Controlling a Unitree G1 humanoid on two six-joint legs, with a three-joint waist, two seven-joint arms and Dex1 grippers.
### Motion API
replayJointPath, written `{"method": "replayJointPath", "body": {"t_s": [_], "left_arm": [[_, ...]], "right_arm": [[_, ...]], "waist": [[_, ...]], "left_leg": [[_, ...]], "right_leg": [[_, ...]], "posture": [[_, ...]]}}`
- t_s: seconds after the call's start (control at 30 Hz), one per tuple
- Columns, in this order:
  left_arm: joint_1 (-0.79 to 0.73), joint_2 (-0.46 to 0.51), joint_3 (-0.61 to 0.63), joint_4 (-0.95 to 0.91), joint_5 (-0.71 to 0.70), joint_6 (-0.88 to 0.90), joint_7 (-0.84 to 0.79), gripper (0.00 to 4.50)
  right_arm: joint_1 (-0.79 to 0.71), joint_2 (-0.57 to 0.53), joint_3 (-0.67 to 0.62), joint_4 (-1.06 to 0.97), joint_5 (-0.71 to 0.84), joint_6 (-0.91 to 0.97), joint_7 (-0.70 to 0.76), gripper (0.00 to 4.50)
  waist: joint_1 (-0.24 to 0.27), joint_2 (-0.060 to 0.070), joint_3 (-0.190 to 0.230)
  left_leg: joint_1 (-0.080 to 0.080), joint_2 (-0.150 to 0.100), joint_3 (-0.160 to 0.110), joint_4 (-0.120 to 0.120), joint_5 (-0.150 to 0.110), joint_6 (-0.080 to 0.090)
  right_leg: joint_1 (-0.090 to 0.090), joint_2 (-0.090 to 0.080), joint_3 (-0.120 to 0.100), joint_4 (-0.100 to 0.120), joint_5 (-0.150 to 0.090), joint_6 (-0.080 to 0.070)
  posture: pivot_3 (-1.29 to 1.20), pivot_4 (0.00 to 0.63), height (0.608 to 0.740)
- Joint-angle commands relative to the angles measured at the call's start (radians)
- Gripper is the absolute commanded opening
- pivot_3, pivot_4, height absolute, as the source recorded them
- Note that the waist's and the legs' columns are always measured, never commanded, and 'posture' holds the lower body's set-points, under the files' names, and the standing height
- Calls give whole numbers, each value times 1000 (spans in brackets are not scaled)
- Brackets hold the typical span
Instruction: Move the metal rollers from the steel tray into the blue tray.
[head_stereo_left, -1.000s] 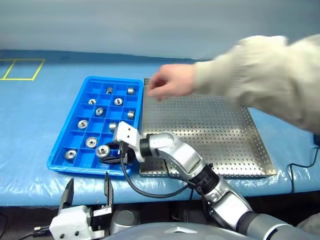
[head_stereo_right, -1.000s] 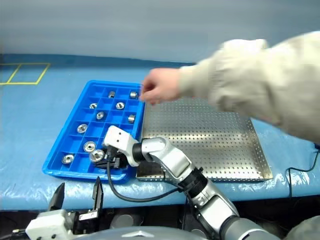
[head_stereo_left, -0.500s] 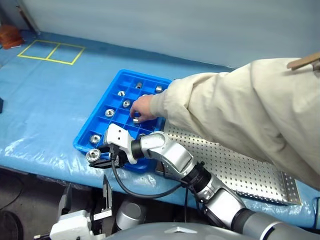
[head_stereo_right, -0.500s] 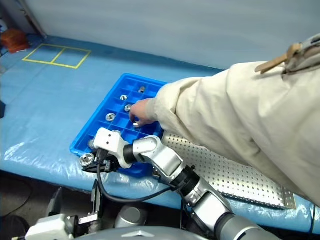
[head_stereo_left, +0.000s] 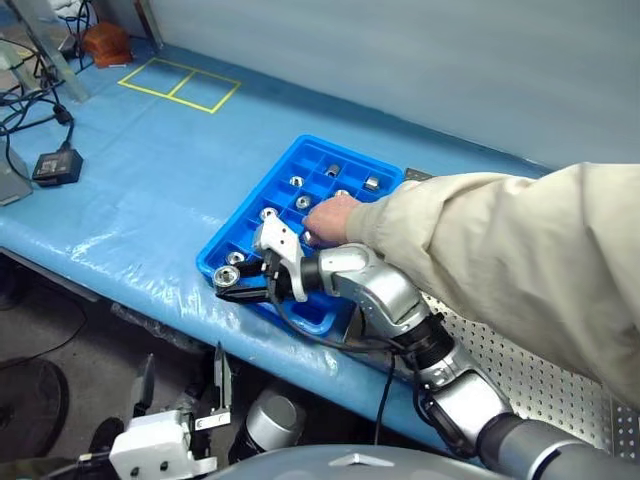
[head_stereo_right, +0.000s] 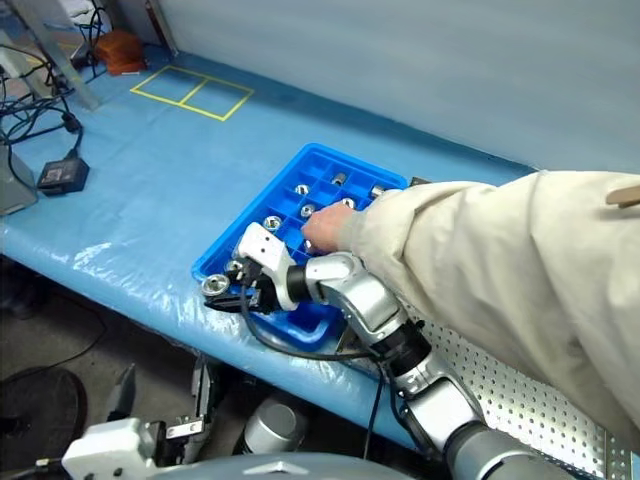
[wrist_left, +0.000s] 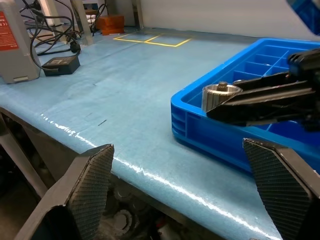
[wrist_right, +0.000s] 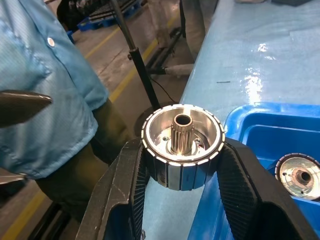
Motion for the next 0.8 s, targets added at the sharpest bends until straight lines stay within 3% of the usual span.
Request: {"method": "replayJointPath", "body": {"t_s": [0.03,0.37,0.8], "left_arm": [[-33,14,-4,-35,-17,36,-28,4500],[-101,34,3,-66,-43,122,-65,4500],[-104,35,10,-73,-53,145,-79,4500]], "right_arm": [[-22,-20,-51,-65,20,18,-23,1687],[17,-36,-39,10,-77,-43,-153,1687],[38,-159,8,41,-161,-124,-93,1687]], "waist": [[-2,1,-1],[-23,2,-2],[-69,2,-2]], "left_leg": [[0,0,0,0,0,0],[0,0,0,0,0,-2],[1,0,0,2,0,-2]], "right_leg": [[0,0,0,0,0,0],[0,0,-1,0,0,1],[2,0,-1,0,0,0]], "posture": [[535,150,740],[479,150,740],[462,150,740]]}}
